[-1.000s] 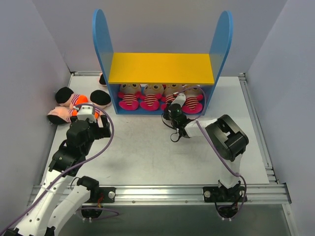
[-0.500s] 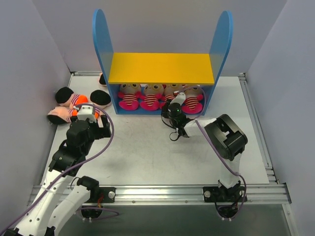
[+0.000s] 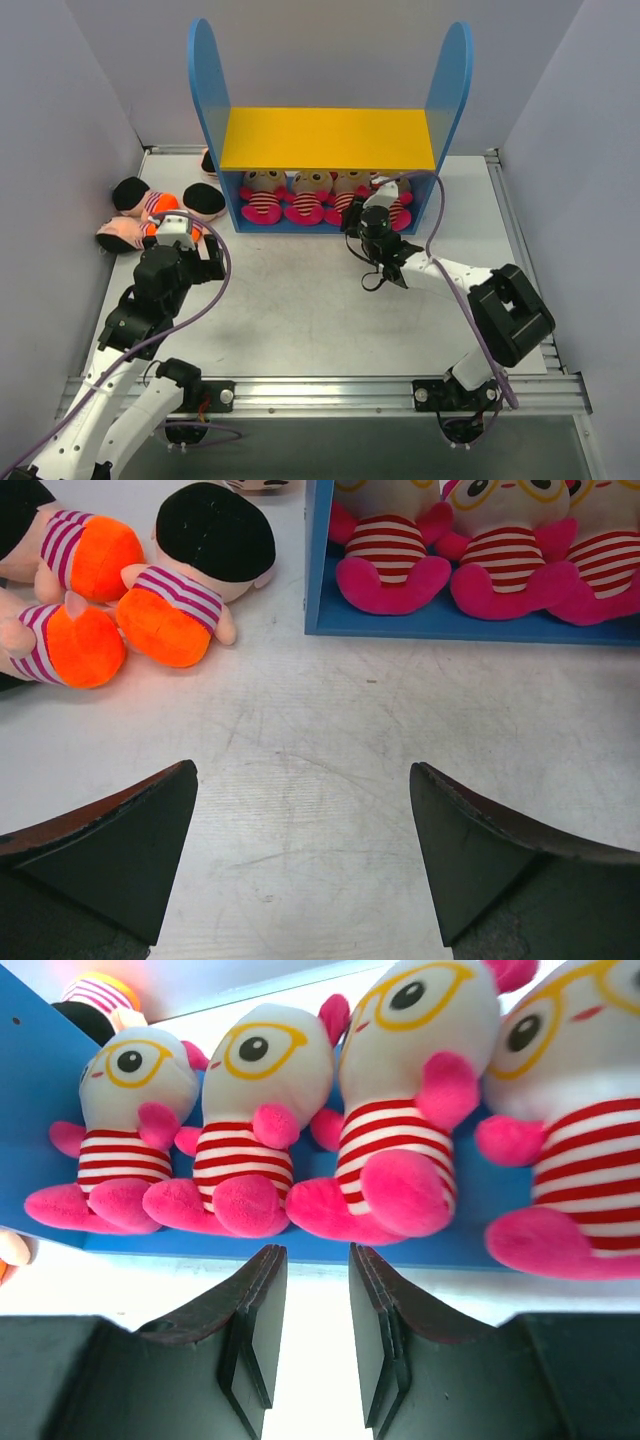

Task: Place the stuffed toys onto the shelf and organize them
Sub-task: Adjust the position of the stuffed toy

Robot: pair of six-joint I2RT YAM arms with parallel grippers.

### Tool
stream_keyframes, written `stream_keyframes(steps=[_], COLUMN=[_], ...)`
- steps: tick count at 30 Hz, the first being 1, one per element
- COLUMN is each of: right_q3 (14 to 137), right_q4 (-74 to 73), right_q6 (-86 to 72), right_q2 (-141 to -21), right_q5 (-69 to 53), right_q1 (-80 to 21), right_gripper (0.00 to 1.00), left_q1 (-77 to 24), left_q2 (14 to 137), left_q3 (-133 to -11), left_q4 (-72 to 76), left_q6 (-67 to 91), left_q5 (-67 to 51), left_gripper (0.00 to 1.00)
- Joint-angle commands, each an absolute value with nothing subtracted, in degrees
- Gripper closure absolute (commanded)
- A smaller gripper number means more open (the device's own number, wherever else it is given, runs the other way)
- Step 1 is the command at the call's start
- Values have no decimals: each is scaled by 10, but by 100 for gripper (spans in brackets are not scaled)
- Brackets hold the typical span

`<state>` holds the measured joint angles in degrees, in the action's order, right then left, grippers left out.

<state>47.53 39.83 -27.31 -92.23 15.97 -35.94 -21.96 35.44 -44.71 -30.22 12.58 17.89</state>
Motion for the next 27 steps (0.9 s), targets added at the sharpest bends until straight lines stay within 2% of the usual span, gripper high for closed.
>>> stream_keyframes(steps=[1,7,15,27], right_q3=[454,407,355,374], right_q4=[347,337,398,468], right_q6=[-253,-274,-320,-323], right_q2=[-878,-850,-867,-942], right_q5=[194,192,173,152], right_q1=[-346,-318,-255,-227], right_gripper=[68,69,69,70], left_q1=[-215,-214,-214,-214], left_q2=[348,346,345,347], left_q3=[-446,-446,-445,-446], left_q4=[-287,-288,-287,-287], left_q6=[116,115,115,115], left_q5=[174,174,175,174], left_gripper=[4,4,4,4])
